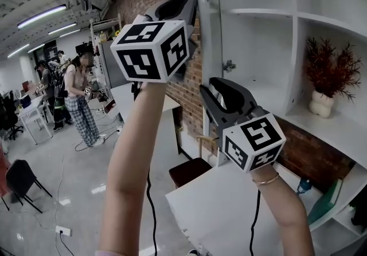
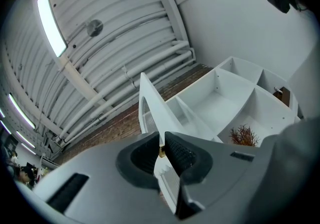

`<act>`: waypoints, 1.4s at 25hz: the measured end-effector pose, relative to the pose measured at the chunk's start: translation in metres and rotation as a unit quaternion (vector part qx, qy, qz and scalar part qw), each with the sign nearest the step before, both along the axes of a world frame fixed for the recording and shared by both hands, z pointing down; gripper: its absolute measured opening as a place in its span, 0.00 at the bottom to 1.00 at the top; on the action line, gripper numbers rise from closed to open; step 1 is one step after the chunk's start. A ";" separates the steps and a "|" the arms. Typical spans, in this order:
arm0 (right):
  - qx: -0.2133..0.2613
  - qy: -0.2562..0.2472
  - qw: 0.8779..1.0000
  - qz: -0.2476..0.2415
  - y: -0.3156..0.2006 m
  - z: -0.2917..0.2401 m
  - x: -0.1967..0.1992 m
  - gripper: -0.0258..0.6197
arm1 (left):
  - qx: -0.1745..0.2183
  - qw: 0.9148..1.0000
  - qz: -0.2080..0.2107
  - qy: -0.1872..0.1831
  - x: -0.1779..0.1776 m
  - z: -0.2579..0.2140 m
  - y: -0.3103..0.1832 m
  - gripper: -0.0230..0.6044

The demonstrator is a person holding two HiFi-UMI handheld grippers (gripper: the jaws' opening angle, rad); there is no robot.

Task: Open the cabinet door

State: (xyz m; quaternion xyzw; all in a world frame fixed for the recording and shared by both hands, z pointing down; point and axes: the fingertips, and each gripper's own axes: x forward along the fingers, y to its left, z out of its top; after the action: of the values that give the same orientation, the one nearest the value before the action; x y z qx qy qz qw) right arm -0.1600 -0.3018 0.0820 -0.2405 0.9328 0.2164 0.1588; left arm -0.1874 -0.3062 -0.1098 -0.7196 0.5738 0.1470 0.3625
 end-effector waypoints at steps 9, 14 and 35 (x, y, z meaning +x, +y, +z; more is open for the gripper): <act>-0.004 0.008 1.000 -0.016 0.002 0.000 -0.029 0.22 | -0.012 1.000 -0.011 0.014 -0.030 -0.001 -0.002 0.06; -0.001 0.011 1.000 -0.021 0.003 0.000 -0.045 0.22 | -0.012 0.999 -0.025 0.021 -0.047 -0.003 -0.003 0.04; 0.002 0.021 0.999 -0.045 -0.018 0.001 -0.127 0.21 | -0.006 0.998 -0.049 0.039 -0.133 -0.004 -0.022 0.04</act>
State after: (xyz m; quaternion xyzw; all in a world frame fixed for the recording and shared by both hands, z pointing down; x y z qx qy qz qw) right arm -0.2871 -0.3195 0.0832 -0.1931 0.9454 0.2162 0.1492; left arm -0.3206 -0.3279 -0.1134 -0.6863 0.6233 0.1535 0.3418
